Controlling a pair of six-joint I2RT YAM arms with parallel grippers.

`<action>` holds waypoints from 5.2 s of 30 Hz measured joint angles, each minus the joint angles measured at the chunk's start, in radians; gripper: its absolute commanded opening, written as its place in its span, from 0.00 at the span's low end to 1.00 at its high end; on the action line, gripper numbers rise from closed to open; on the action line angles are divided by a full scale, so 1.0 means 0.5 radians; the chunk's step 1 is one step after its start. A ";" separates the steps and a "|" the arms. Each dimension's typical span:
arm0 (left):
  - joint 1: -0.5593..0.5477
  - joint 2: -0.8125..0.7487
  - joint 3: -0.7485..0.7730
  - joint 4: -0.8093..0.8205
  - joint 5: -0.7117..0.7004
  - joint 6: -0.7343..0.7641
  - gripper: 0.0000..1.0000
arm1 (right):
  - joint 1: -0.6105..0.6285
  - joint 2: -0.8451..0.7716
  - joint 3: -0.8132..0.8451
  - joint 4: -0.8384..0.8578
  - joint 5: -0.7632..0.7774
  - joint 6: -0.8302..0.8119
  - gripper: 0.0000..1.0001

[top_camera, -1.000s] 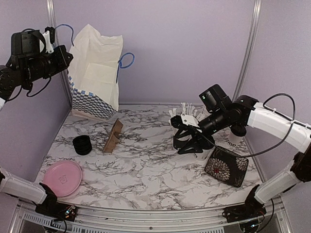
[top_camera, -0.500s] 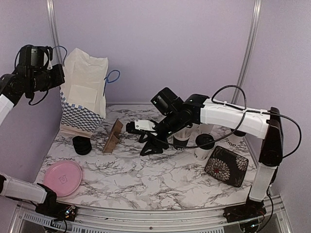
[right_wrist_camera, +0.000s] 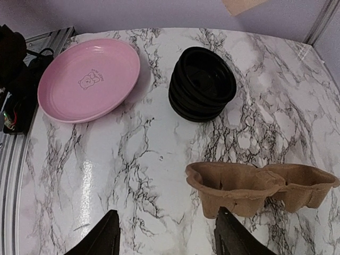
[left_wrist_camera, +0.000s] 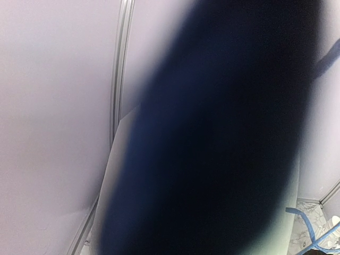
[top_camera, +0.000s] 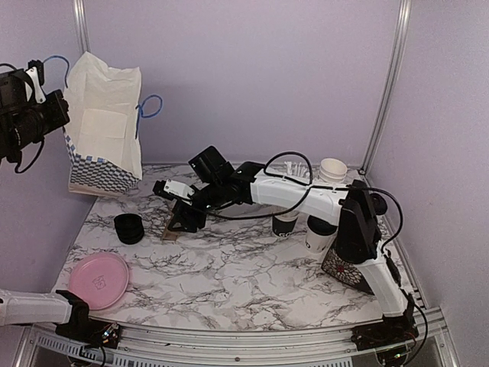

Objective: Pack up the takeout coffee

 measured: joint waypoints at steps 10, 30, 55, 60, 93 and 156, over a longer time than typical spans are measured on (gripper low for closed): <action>0.000 -0.130 -0.132 0.002 0.021 -0.021 0.00 | 0.000 0.460 0.442 0.217 0.236 0.228 0.52; 0.000 -0.130 -0.284 0.008 0.130 -0.062 0.00 | -0.018 0.213 0.018 0.021 0.536 0.148 0.55; 0.000 -0.137 -0.358 0.035 0.319 -0.070 0.00 | -0.017 0.449 0.237 -0.210 0.386 -0.198 0.59; 0.000 -0.137 -0.358 0.046 0.375 -0.078 0.00 | -0.010 0.452 0.233 -0.322 0.370 -0.241 0.56; 0.000 0.076 -0.356 0.069 1.057 -0.115 0.00 | 0.010 -0.990 -1.928 -0.815 0.359 -0.686 0.53; 0.002 0.282 -0.591 -0.177 1.462 -0.062 0.37 | -0.117 -1.079 -1.967 -0.699 0.668 -0.495 0.22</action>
